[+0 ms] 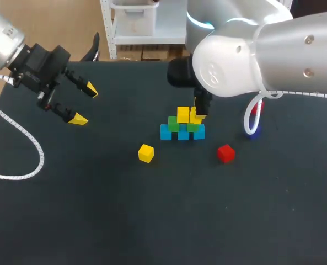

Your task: Place the blue cubes, place green cubes on the blue cubes, place the yellow cubes on the green cubes, then place the red cubes on the yellow cubes, and place purple cube on the red cubes.

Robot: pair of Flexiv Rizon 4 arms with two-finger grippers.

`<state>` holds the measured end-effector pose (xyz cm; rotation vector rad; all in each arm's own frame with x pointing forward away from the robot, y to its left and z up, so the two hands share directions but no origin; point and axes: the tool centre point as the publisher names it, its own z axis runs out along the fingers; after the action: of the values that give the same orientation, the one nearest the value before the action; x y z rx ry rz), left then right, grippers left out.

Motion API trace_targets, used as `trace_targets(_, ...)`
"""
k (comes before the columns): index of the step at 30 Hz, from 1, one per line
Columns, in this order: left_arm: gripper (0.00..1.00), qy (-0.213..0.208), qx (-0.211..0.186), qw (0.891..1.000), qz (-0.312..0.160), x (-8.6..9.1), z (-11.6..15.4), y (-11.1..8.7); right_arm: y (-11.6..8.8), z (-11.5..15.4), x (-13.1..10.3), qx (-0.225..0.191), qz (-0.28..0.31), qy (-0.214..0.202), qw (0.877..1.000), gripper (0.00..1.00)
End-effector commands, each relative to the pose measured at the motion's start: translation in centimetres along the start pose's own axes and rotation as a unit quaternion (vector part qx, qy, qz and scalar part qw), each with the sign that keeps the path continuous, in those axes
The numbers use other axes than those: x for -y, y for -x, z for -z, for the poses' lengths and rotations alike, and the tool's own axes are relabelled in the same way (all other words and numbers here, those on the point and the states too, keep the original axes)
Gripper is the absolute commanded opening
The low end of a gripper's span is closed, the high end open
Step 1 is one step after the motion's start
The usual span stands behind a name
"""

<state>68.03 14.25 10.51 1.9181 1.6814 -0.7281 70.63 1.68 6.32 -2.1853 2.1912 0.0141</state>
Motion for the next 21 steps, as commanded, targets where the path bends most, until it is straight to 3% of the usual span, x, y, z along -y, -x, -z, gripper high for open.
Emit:
trace_targets(1, 1.00, 0.000, 0.001, 1.000, -0.002, 0.0, 0.0, -0.1, 0.0, 0.1, 0.1, 0.003, -0.001, -0.001, 1.000, 0.53)
trace_targets(2, 1.00, 0.000, 0.001, 1.000, -0.002, 0.0, 0.0, -0.1, -0.1, 0.2, 0.1, 0.004, -0.002, -0.004, 1.000, 0.74)
trace_targets(4, 1.00, 0.000, 0.001, 1.000, -0.002, 0.0, 0.0, -0.1, -0.3, 0.5, 0.1, 0.009, -0.005, -0.011, 1.000, 1.00)
trace_targets(12, 1.00, 0.000, 0.001, 1.000, -0.002, 0.0, 0.0, -0.1, -1.4, 1.8, -0.2, 0.018, -0.011, -0.020, 1.000, 1.00)
trace_targets(13, 1.00, 0.000, 0.001, 1.000, -0.002, 0.0, 0.0, -0.1, -1.6, 1.8, -0.2, 0.018, -0.012, -0.020, 1.000, 0.90)
trace_targets(14, 1.00, 0.000, 0.001, 1.000, -0.002, 0.0, 0.0, -0.1, -1.7, 1.9, -0.2, 0.018, -0.014, -0.022, 1.000, 0.73)
trace_targets(15, 1.00, 0.000, 0.001, 1.000, -0.002, 0.0, 0.0, -0.1, -1.9, 1.8, -0.3, 0.017, -0.015, -0.022, 0.999, 0.47)
trace_targets(17, 1.00, 0.000, 0.001, 1.000, -0.002, 0.0, 0.0, -0.1, -2.3, 1.7, -0.4, 0.017, -0.020, -0.021, 0.999, 0.31)
trace_targets(18, 1.00, 0.000, 0.001, 1.000, -0.002, 0.0, 0.0, -0.1, -2.4, 1.7, -0.4, 0.017, -0.022, -0.021, 0.999, 0.12)
trace_targets(19, 1.00, 0.000, 0.001, 1.000, -0.002, 0.0, 0.0, -0.1, -2.6, 1.6, -0.4, 0.017, -0.023, -0.021, 0.999, 0.00)
trace_targets(21, 1.00, 0.000, 0.001, 1.000, -0.002, 0.0, 0.0, -0.1, -2.8, 1.4, -0.4, 0.018, -0.024, -0.018, 0.999, 0.00)
